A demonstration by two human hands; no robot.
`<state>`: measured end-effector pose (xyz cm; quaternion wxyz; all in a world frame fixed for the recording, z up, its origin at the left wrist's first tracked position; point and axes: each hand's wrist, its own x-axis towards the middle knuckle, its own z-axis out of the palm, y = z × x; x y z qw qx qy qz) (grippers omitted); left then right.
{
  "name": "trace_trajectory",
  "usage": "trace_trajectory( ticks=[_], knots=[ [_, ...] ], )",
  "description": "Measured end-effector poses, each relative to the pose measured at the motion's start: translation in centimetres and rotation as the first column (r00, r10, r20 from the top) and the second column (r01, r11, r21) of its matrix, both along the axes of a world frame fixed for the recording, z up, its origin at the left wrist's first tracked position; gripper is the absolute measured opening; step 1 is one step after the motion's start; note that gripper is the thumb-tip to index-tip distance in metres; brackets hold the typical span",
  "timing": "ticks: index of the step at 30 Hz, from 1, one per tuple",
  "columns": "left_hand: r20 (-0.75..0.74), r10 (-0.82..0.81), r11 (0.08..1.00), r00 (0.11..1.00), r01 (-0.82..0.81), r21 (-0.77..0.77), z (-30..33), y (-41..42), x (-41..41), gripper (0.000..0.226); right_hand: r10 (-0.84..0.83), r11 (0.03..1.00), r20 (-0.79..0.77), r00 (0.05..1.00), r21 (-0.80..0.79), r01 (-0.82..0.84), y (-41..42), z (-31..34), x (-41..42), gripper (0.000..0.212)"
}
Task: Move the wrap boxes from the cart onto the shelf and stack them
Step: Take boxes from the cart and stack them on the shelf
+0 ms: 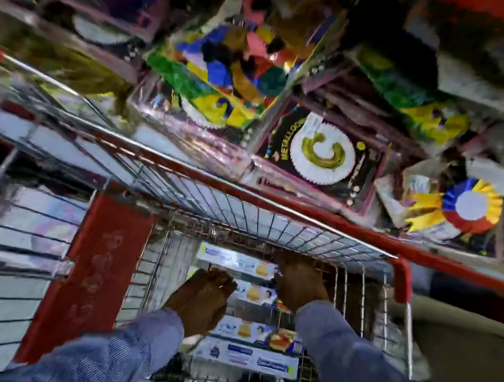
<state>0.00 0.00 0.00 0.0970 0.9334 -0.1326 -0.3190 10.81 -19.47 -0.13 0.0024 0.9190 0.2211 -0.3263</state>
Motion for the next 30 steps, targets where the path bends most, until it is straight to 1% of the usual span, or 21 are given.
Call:
trace_trajectory(
  ticks=[1, 4, 5, 7, 9, 11, 12, 15, 18, 22, 24, 25, 27, 30],
  knots=[
    [-0.035, 0.023, 1.0, 0.999, -0.022, 0.012, -1.4, -0.8, 0.6, 0.054, 0.033, 0.999, -0.019, 0.999, -0.017, -0.033, 0.1, -1.7, 0.5, 0.062],
    [0.016, 0.113, 0.994, 0.993, -0.113, 0.006, -5.1, -2.3, 1.9, 0.048, 0.127, 0.991, -0.045, 0.991, -0.038, -0.129, 0.5, -5.2, 1.7, 0.071],
    [0.033, 0.106, 0.994, 0.994, -0.106, 0.022, -6.2, -2.5, 2.3, 0.049, 0.172, 0.983, -0.044, 0.984, -0.051, -0.174, 0.7, -6.1, 2.1, 0.072],
    [0.039, 0.023, 0.997, 0.999, -0.026, 0.077, -8.6, -2.6, 2.3, 0.053, 0.261, 0.961, -0.055, 0.964, -0.079, -0.264, 0.9, -8.0, 2.2, 0.068],
    [0.026, -0.035, 0.995, 0.999, 0.032, 0.098, -10.0, -2.4, 2.4, 0.057, 0.293, 0.952, -0.051, 0.955, -0.081, -0.296, 1.0, -8.9, 2.6, 0.063],
    [0.066, -0.043, 0.993, 0.997, 0.036, 0.108, -11.1, -2.4, 2.5, 0.056, 0.322, 0.945, -0.016, 0.947, -0.064, -0.322, 0.9, -9.7, 2.9, 0.058],
    [0.072, -0.03, 0.995, 0.997, 0.022, 0.1, -11.3, -2.5, 2.5, 0.055, 0.332, 0.942, 0.004, 0.943, -0.057, -0.332, 0.8, -9.9, 3.0, 0.055],
    [0.085, 0.041, 0.999, 0.996, -0.042, 0.006, -10.7, -2.6, 2.5, 0.056, 0.304, 0.953, 0.037, 0.952, -0.013, -0.304, 0.6, -9.1, 3.0, 0.054],
    [0.098, 0.068, 0.998, 0.993, -0.066, -0.023, -7.3, -1.8, 2.2, 0.051, 0.249, 0.967, 0.056, 0.967, 0.044, -0.252, 0.3, -5.5, 2.8, 0.053],
    [0.134, 0.123, 0.989, 0.983, -0.11, -0.101, 1.3, 0.0, 1.3, 0.046, 0.196, 0.973, 0.066, 0.978, 0.115, -0.202, 0.1, 3.0, 2.0, 0.051],
    [0.201, 0.139, 0.983, 0.97, -0.111, -0.144, 6.5, 1.0, 0.9, 0.046, 0.19, 0.968, 0.072, 0.979, 0.156, -0.199, 0.2, 7.9, 1.7, 0.053],
    [0.237, 0.133, 0.984, 0.962, -0.101, -0.144, 9.2, 1.6, 0.8, 0.046, 0.191, 0.963, 0.085, 0.978, 0.175, -0.204, 0.3, 10.5, 1.7, 0.057],
    [0.33, 0.089, 0.994, 0.94, -0.063, -0.088, 15.3, 2.6, 1.0, 0.051, 0.191, 0.948, 0.139, 0.972, 0.232, -0.219, 0.9, 17.0, 1.8, 0.064],
    [0.466, 0.068, 0.998, 0.882, -0.062, -0.03, 24.6, 3.5, 1.4, 0.06, 0.178, 0.909, 0.257, 0.95, 0.326, -0.259, 1.9, 27.1, 2.5, 0.055]
  ],
)
